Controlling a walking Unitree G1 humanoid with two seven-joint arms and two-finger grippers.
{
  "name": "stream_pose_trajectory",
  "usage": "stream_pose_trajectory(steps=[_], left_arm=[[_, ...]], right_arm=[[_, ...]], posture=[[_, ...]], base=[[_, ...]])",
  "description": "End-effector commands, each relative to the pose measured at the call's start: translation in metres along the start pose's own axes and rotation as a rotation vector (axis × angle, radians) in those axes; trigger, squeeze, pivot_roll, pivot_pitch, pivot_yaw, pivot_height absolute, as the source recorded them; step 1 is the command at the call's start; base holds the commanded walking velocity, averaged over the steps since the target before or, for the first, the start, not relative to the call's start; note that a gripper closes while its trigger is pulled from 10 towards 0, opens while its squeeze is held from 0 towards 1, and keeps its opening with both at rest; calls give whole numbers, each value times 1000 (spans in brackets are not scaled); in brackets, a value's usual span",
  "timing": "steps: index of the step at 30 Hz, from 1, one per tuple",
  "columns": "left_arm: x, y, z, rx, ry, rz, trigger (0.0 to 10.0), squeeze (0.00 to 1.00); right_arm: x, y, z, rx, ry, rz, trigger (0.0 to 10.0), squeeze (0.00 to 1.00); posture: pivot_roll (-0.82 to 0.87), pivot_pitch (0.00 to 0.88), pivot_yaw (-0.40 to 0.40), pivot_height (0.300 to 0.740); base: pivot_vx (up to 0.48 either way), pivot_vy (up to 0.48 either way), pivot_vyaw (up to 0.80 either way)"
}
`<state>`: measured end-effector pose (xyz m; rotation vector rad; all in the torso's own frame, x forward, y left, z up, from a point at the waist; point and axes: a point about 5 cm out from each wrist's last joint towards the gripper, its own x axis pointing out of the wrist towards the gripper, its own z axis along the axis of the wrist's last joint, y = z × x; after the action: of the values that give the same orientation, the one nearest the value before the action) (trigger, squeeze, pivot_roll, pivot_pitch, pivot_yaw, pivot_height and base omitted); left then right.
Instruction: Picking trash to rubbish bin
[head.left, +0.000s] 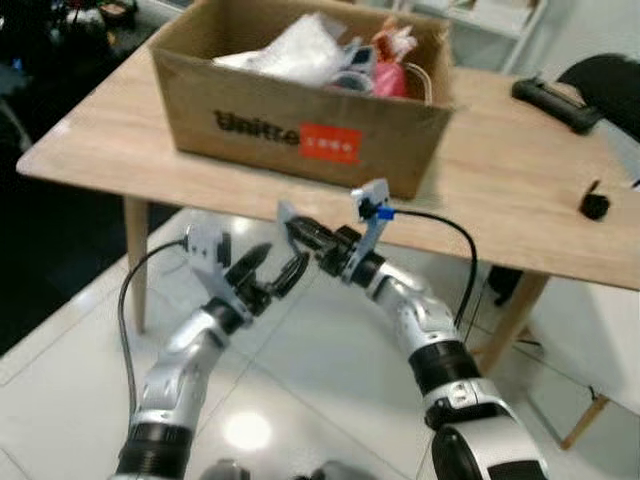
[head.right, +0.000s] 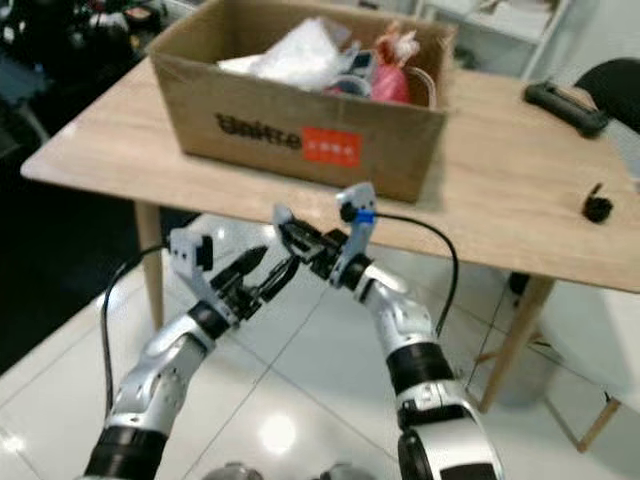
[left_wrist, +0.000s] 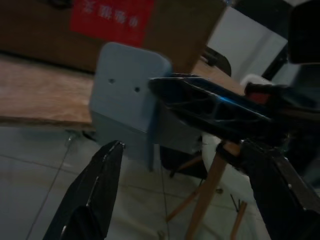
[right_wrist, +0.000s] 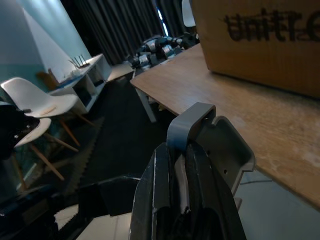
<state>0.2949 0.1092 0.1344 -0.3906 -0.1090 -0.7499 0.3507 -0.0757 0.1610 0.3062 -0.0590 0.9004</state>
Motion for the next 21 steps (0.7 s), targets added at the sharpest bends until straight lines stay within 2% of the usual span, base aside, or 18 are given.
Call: stream_pose_trajectory(steps=[1,4,7,21], left_arm=[[0,-2,-3,-18,10,-9,10000,0],[2,-1,-3,-24,3,10,10000,0],[4,2,-3,-51,-15,44,10000,0],[5,2,-1,-13,-6,45,10000,0]], right_arm=[[0,2,0,-6,8,6,10000,0],[0,1,0,-6,9,4,10000,0],[0,1,0,-5,10,1,10000,0],[-3,0,-1,0,6,-15,10000,0]], posture=[[162,108,-60,740],[162,108,-60,740],[158,110,-60,740],[158,116,-56,740]], base=[[0,-480,0],[0,-480,0],[0,0,0],[0,0,0]])
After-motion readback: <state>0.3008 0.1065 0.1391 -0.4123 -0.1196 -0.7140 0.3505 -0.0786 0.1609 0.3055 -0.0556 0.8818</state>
